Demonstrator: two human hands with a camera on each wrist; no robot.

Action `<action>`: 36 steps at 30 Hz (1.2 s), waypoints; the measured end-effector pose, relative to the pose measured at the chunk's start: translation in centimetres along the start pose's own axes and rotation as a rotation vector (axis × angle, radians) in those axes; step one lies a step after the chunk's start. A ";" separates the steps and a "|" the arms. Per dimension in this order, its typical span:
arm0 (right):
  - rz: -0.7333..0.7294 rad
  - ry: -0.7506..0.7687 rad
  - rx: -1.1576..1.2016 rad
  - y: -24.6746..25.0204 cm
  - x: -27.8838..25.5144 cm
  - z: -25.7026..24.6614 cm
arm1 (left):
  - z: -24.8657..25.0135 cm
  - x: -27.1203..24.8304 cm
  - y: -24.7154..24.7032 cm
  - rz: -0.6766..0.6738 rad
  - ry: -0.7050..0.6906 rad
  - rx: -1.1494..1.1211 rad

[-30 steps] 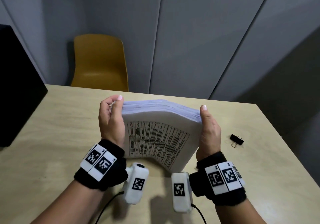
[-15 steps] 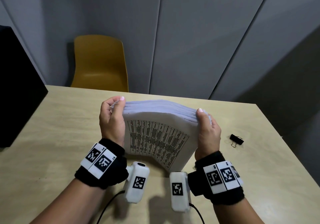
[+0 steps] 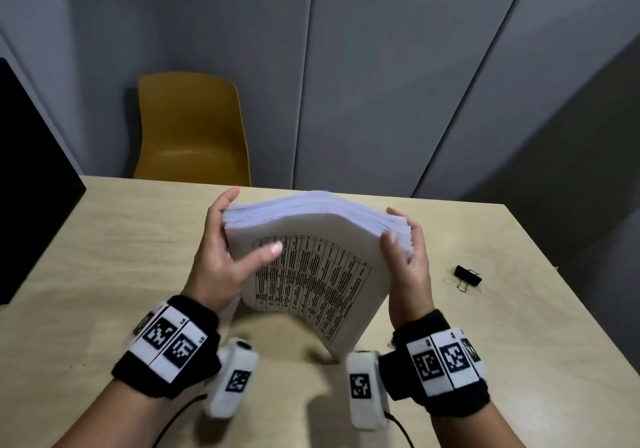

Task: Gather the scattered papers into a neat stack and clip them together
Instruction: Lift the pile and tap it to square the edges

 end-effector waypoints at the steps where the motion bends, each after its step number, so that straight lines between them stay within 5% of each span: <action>1: -0.075 0.021 -0.033 0.8 -0.3 0.7 | -0.7 0.1 0.6 -0.036 -0.002 0.097; 3: -0.148 -0.012 -0.125 2.0 -1.1 2.5 | -2.4 0.4 1.6 -0.022 0.065 0.181; 6: -0.071 -0.074 -0.151 2.0 -1.6 4.9 | -3.5 0.6 1.6 0.005 0.094 0.257; 10: -0.093 -0.043 -0.095 1.6 -1.5 4.8 | -3.8 0.5 2.3 0.072 0.124 0.160; 14: -0.155 -0.138 -0.134 2.2 -2.2 6.0 | -5.3 -0.3 2.4 -0.080 0.209 0.119; 21: -0.079 -0.088 -0.084 1.7 -2.6 6.2 | -5.9 -0.8 1.9 -0.008 0.182 0.186; 24: -0.093 -0.200 -0.155 1.9 -3.7 7.5 | -6.9 -1.8 1.5 -0.140 0.249 0.224; 27: -0.105 -0.314 -0.241 1.9 -5.0 8.8 | -8.5 -2.7 2.3 -0.129 0.275 0.312; 32: 0.110 -0.378 -0.474 2.8 -6.1 9.0 | -7.6 -3.3 2.4 -0.067 0.333 0.251; 34: 0.219 -0.551 -0.279 3.2 -6.5 9.0 | -6.5 -3.9 1.9 0.032 0.339 0.107; 36: 0.192 -0.664 0.271 2.7 -6.8 9.3 | -7.0 -4.7 1.4 0.054 0.416 -0.020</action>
Point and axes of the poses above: each hand's wrist, its own x-axis towards the middle knuckle, its own y-axis out of the back of the hand, z = x × y, the point moved 2 cm from there along x, towards the middle knuckle, and after that the axes turned 10 degrees about y, right-handed, at the moved point
